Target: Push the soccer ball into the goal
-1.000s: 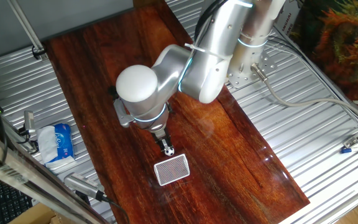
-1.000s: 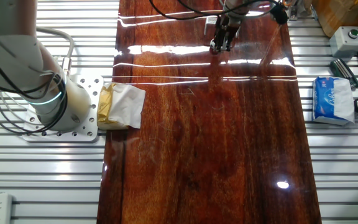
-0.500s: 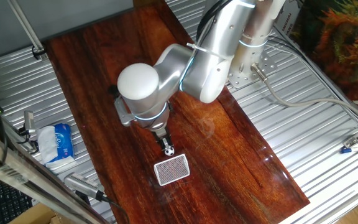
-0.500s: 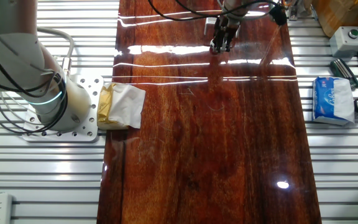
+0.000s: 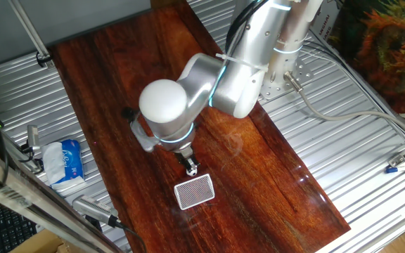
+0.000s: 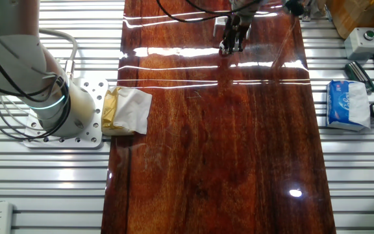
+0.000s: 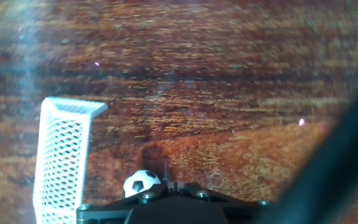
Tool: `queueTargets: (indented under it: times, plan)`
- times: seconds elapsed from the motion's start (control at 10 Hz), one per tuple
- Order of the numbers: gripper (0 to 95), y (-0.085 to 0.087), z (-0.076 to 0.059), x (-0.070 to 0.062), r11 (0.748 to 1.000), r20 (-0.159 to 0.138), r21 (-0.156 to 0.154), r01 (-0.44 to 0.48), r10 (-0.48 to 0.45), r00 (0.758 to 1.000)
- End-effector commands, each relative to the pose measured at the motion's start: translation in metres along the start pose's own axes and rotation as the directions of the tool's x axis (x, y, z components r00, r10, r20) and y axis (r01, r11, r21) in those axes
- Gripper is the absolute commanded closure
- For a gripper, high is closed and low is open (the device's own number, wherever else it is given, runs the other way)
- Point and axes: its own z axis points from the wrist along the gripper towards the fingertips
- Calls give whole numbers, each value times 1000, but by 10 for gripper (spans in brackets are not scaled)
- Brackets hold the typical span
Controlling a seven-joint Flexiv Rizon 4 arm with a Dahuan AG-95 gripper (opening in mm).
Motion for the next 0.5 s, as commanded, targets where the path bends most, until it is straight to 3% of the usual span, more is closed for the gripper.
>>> queueTargets:
  times: [0.1, 0.5]
  plan:
    - [950, 0, -1, 0, 983, 8, -2, 182, -181, 983]
    - [950, 0, -1, 0, 958, 26, -49, 281, -280, 960]
